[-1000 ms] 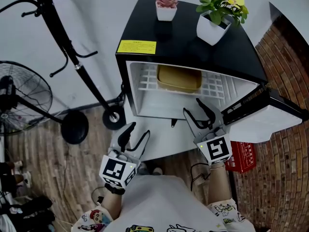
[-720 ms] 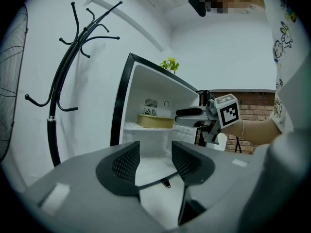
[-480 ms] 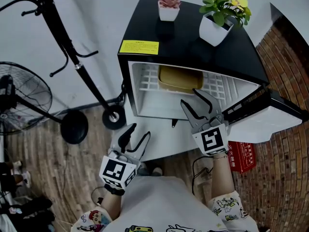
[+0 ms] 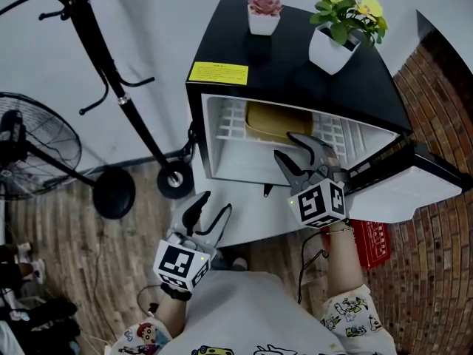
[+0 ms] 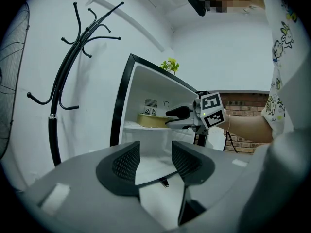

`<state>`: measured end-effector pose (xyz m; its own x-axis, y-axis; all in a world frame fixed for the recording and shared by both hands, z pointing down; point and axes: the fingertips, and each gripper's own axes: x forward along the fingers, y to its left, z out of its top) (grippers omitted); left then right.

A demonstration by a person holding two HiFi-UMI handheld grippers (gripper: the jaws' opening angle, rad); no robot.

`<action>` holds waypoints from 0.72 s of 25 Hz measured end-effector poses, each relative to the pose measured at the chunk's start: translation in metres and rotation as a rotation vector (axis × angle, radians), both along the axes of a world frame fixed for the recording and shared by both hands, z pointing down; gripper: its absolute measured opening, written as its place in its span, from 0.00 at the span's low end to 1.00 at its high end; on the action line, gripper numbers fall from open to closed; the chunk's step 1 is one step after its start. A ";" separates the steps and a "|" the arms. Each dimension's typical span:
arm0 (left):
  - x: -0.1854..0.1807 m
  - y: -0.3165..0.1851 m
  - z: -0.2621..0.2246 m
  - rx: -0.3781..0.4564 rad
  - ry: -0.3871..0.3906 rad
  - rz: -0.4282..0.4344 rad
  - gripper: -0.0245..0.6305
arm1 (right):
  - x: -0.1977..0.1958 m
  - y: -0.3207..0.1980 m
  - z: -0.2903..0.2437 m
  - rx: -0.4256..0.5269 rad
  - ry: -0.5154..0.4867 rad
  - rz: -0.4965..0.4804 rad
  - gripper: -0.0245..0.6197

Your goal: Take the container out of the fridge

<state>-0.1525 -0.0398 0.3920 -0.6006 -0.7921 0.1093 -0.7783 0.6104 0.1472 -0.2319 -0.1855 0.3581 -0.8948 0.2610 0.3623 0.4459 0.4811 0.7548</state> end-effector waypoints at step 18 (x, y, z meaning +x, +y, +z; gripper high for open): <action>0.007 0.008 0.004 0.009 -0.008 -0.033 0.35 | -0.017 -0.004 0.017 0.242 0.069 -0.049 0.30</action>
<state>-0.1460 -0.0323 0.3964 -0.6270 -0.7729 0.0977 -0.7591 0.6343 0.1465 -0.2492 -0.1898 0.3754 -0.8539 0.2018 0.4796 0.5191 0.2662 0.8122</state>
